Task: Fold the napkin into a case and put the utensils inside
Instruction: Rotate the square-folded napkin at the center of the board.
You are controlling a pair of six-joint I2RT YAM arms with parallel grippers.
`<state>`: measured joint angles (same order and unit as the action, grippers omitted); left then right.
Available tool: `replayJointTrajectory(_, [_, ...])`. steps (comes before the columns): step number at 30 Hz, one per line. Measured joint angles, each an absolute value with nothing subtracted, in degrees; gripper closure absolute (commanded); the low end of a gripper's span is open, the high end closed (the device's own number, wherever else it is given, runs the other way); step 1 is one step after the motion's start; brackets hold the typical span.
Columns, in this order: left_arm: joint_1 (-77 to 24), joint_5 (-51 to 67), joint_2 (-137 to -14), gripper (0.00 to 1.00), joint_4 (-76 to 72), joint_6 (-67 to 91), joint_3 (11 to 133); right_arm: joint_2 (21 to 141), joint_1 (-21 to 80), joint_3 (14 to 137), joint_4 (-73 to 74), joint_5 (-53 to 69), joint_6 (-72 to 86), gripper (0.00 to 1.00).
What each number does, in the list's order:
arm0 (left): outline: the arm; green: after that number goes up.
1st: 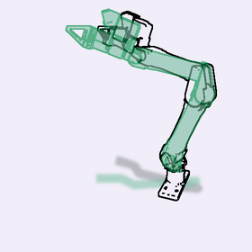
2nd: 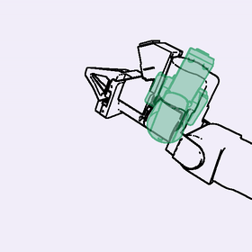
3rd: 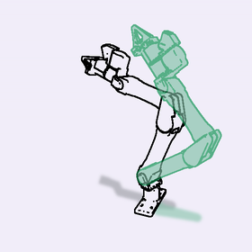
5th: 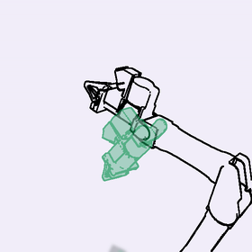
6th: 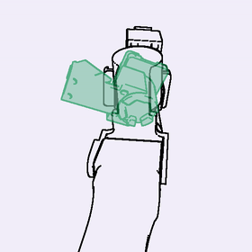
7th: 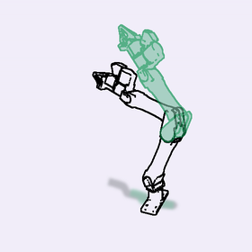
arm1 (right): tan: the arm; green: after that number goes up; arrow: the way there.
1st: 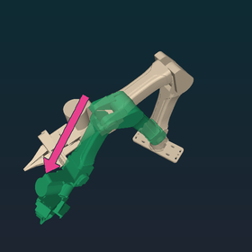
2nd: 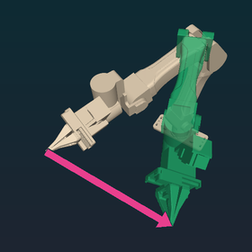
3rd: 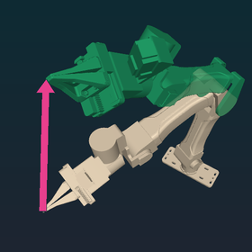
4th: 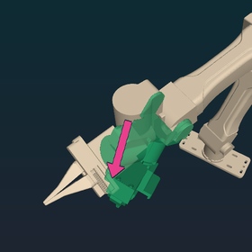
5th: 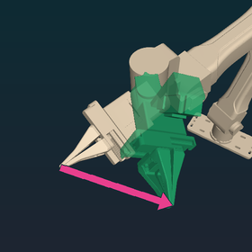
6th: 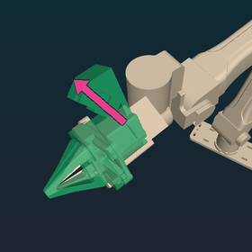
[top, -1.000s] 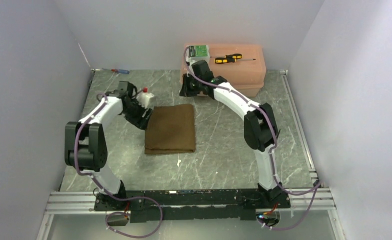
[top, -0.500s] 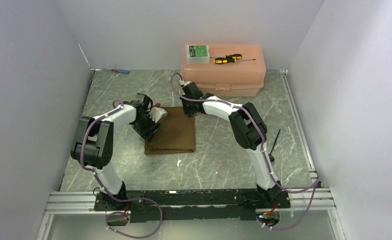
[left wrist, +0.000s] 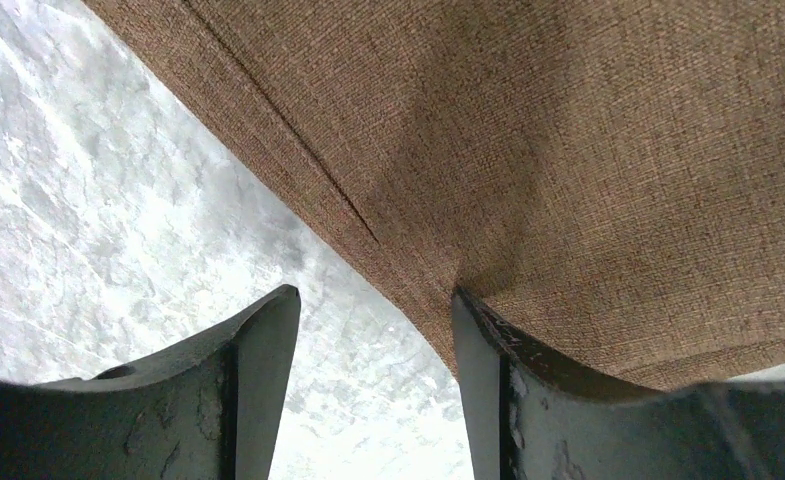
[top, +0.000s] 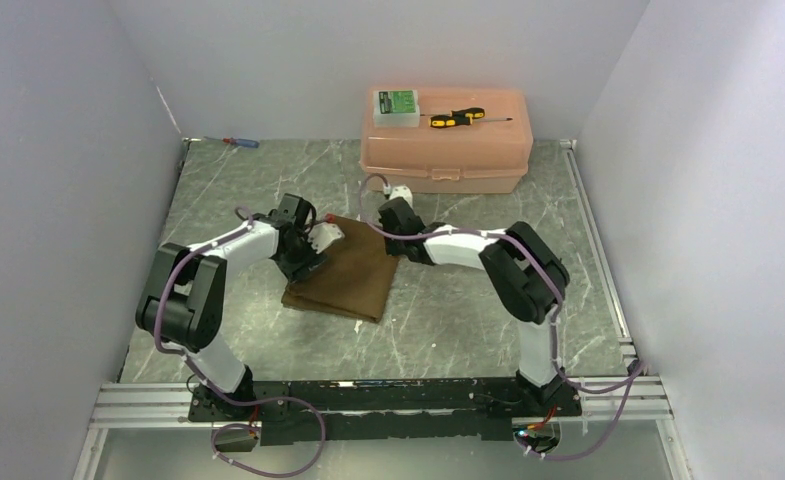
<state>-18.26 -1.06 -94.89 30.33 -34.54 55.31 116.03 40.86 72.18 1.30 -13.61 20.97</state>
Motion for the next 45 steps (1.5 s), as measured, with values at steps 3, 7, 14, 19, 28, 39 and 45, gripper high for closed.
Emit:
replayJointTrajectory(3, [-18.4, -1.5, -96.1, 0.38, 31.2, -35.6, 56.8, 110.7, 40.8, 64.9, 0.9, -16.0, 24.1, 1.00])
replayJointTrajectory(7, [-18.6, -2.8, -99.4, 0.36, 31.6, -36.4, 61.3, 104.6, 40.8, 56.9, 0.9, -17.4, 27.8, 1.00])
replayJointTrajectory(14, [-18.6, 0.9, -100.4, 0.29, 39.2, -34.7, 72.4, 99.8, 40.8, 53.1, 4.3, -18.0, 30.3, 1.00])
replayJointTrajectory(19, [-17.8, 5.8, -96.1, 0.30, 44.9, -33.6, 76.8, 99.0, 40.8, 56.4, 7.3, -17.6, 29.4, 0.95])
replayJointTrajectory(28, [-16.3, 8.2, -91.8, 0.33, 45.7, -32.9, 64.9, 104.0, 40.8, 69.6, 5.8, -15.7, 24.6, 0.96])
replayJointTrajectory(39, [-14.4, 0.6, -93.6, 0.39, 35.9, -35.2, 54.2, 112.5, 39.9, 72.4, 5.6, -14.4, 22.0, 0.98])
replayJointTrajectory(45, [-12.6, -2.5, -93.8, 0.39, 30.7, -38.3, 54.2, 109.7, 39.7, 67.7, 5.3, -13.2, 22.0, 0.79])
